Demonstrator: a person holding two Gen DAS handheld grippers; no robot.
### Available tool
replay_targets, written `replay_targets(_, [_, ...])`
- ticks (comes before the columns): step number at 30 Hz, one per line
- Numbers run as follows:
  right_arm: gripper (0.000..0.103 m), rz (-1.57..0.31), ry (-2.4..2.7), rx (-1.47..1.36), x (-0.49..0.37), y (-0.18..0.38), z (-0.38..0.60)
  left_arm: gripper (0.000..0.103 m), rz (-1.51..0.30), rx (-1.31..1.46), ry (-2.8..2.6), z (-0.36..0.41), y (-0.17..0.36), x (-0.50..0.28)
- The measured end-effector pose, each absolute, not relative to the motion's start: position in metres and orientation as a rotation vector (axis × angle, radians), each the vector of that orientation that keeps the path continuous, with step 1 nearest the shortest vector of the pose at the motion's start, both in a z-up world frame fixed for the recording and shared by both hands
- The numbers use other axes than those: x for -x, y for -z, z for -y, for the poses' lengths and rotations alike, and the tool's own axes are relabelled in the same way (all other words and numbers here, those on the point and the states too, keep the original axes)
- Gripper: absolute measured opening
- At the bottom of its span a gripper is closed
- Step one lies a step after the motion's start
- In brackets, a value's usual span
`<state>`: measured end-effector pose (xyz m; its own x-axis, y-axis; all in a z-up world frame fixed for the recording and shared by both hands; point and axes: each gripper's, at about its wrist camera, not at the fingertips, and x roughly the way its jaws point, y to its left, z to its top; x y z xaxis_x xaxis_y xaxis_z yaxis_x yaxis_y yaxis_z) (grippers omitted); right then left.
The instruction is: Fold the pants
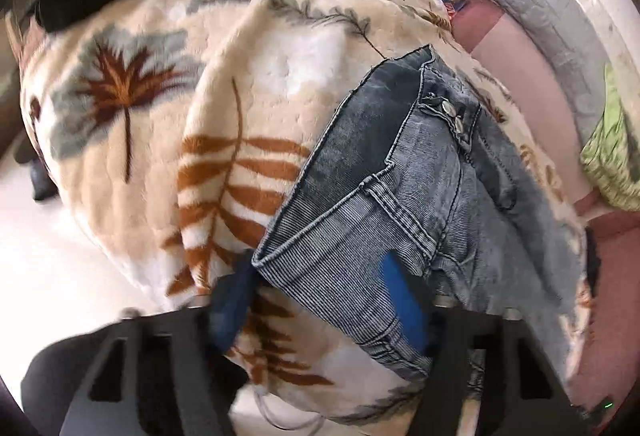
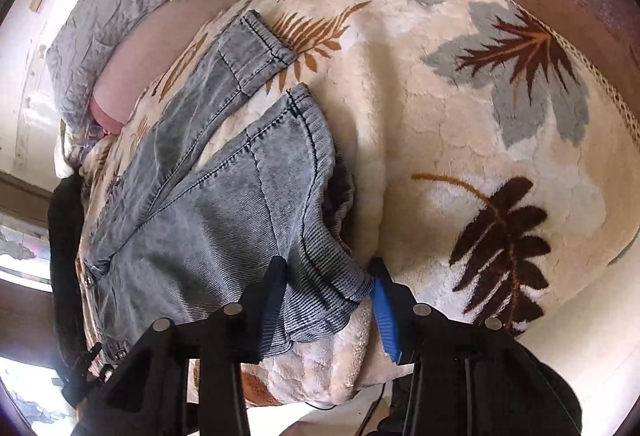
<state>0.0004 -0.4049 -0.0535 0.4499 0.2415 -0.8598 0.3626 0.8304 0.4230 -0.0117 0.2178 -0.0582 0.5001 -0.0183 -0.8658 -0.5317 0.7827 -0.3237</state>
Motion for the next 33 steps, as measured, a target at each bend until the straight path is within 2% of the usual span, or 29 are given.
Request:
replay_targets(1, [0.029, -1.123, 0.081, -0.59, -0.001, 0.05, 0.403, 0.022, -1.008, 0.596, -0.345, -0.217, 0.056, 0.011])
replay_targets(2, [0.028, -1.122, 0.083, -0.558, -0.001, 0.047, 0.4, 0.012, -1.002, 0.586, -0.344, -0.218, 0.053, 0.01])
replay_targets(4, [0.022, -1.107, 0.079, -0.464, -0.001, 0.034, 0.39, 0.011, -0.995, 0.543, -0.349, -0.215, 0.044, 0.009])
replay_targets(9, [0.022, -1.029, 0.112, -0.247, 0.013, -0.002, 0.372, 0.01, -0.855, 0.369, -0.389, -0.192, 0.0, 0.032])
replay_targets(11, [0.039, -1.125, 0.131, -0.206, 0.005, 0.019, 0.377, 0.01, -0.89, 0.36, -0.397, -0.191, 0.006, 0.036])
replay_targets(12, [0.061, -1.213, 0.158, -0.178, -0.003, 0.039, 0.381, 0.01, -0.938, 0.351, -0.402, -0.194, 0.017, 0.032])
replay_targets(13, [0.064, -1.293, 0.188, -0.176, -0.008, 0.058, 0.388, 0.01, -0.987, 0.353, -0.414, -0.198, 0.029, 0.027])
replay_targets(15, [0.064, -1.242, 0.163, -0.267, -0.004, 0.053, 0.402, 0.011, -1.053, 0.401, -0.419, -0.211, 0.043, 0.025])
replay_targets(16, [0.064, -1.189, 0.164, -0.299, -0.002, 0.04, 0.409, 0.02, -1.032, 0.425, -0.42, -0.216, 0.039, 0.029])
replay_targets(17, [0.065, -1.138, 0.166, -0.321, -0.001, 0.029, 0.415, 0.039, -0.99, 0.427, -0.438, -0.22, 0.028, 0.034])
replay_targets(19, [0.074, -1.05, 0.144, -0.357, -0.007, 0.009, 0.423, 0.059, -0.913, 0.408, -0.436, -0.22, 0.006, 0.035])
replay_targets(23, [0.074, -1.016, 0.014, -0.422, -0.06, 0.004, 0.424, 0.068, -0.758, 0.316, -0.291, -0.192, -0.035, 0.018])
replay_targets(25, [0.074, -1.065, 0.025, -0.382, -0.098, 0.019, 0.42, 0.068, -0.768, 0.306, -0.221, -0.178, -0.034, 0.001])
replay_targets(26, [0.073, -1.086, 0.037, -0.362, -0.112, 0.027, 0.416, 0.068, -0.776, 0.308, -0.187, -0.173, -0.028, -0.007])
replay_targets(27, [0.064, -1.11, 0.045, -0.356, -0.123, 0.039, 0.413, 0.068, -0.795, 0.3, -0.171, -0.166, -0.017, -0.017])
replay_targets(28, [0.038, -1.175, 0.048, -0.346, -0.138, 0.058, 0.41, 0.068, -0.843, 0.288, -0.167, -0.162, -0.001, -0.027])
replay_targets(29, [0.031, -1.219, 0.06, -0.322, -0.141, 0.067, 0.409, 0.068, -0.892, 0.281, -0.169, -0.161, 0.015, -0.036])
replay_targets(31, [0.021, -1.198, 0.071, -0.212, -0.143, 0.063, 0.395, 0.069, -1.056, 0.236, -0.232, -0.161, 0.057, -0.05])
replay_targets(33, [0.021, -1.113, 0.101, -0.045, -0.134, 0.04, 0.374, 0.073, -0.985, 0.176, -0.239, -0.159, 0.062, -0.043])
